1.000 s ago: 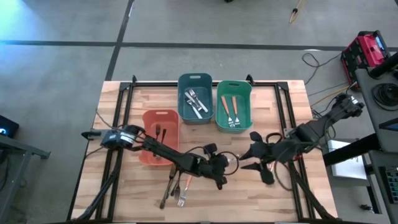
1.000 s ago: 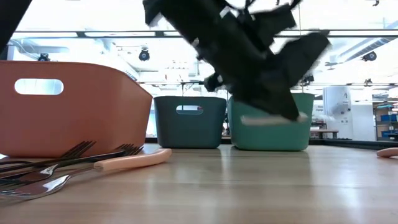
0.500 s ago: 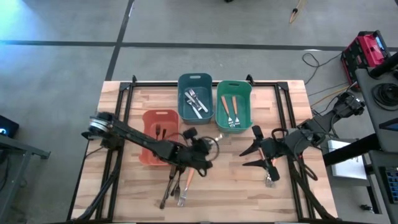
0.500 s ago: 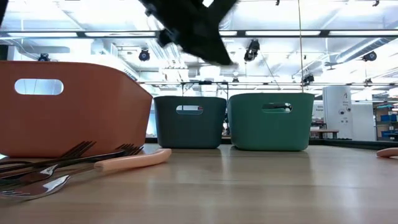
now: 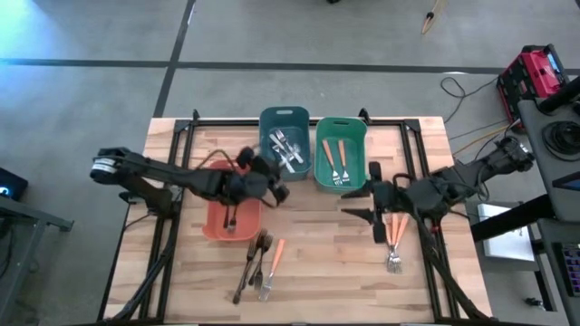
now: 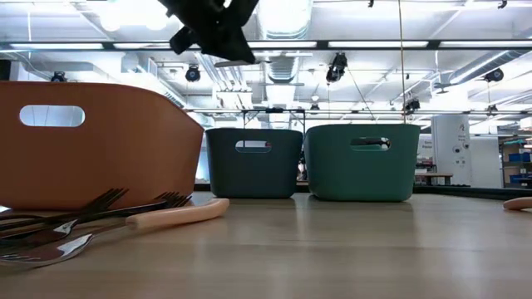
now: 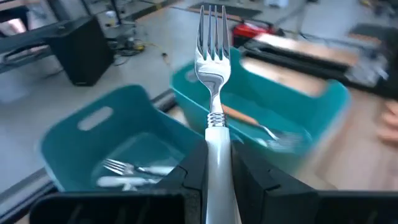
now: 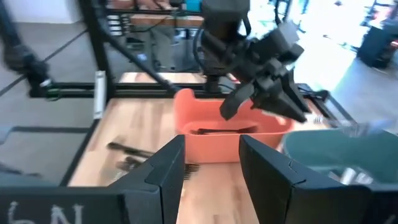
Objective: Sort silverware by color (type)
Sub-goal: Put the white fork into the blue bin
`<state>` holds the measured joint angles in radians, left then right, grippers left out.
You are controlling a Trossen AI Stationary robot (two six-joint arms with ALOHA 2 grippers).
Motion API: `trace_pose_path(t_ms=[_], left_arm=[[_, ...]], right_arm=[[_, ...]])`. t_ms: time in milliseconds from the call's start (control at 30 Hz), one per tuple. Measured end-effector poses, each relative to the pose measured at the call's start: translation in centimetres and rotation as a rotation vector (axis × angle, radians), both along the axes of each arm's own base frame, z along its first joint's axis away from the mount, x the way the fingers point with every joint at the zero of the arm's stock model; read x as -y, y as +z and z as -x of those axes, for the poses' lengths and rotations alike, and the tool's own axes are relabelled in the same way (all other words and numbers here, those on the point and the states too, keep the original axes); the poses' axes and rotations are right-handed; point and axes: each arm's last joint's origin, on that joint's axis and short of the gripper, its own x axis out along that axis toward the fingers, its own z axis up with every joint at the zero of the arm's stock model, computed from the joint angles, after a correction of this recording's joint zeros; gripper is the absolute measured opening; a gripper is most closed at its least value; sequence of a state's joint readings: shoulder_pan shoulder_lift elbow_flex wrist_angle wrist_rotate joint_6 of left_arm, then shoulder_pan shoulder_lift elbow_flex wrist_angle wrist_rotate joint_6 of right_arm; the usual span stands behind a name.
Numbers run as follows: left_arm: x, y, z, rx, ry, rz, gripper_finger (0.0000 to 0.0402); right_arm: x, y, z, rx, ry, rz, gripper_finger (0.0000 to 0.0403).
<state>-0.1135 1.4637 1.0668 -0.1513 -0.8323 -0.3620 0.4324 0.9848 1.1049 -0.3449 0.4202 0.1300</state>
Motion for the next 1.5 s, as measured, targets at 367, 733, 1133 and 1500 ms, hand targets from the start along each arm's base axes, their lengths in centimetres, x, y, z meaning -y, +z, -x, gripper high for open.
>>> trace_pose_path(t_ms=[367,733,1133,1500], left_arm=[[-5.9,0.0,0.1,-0.001,0.138,0.019,0.0032],[-10.4,-2.1,-0.5,-0.032,0.192,0.083,0.0032],[-12.5,-2.2,-0.4,-0.083,0.148,0.191,0.0032],[-14.6,-0.1,-1.4,-0.335,0.196,0.243,0.0032]], right_arm=[[6.1,-0.2,-1.5,-0.007,-0.297,-0.049,0.0143],[11.8,-1.1,-3.7,-0.085,-0.390,-0.044,0.0128],[13.3,-2.2,-4.2,-0.179,-0.422,0.017,0.0128],[13.4,-2.4,-4.0,-0.204,-0.418,0.032,0.0128]])
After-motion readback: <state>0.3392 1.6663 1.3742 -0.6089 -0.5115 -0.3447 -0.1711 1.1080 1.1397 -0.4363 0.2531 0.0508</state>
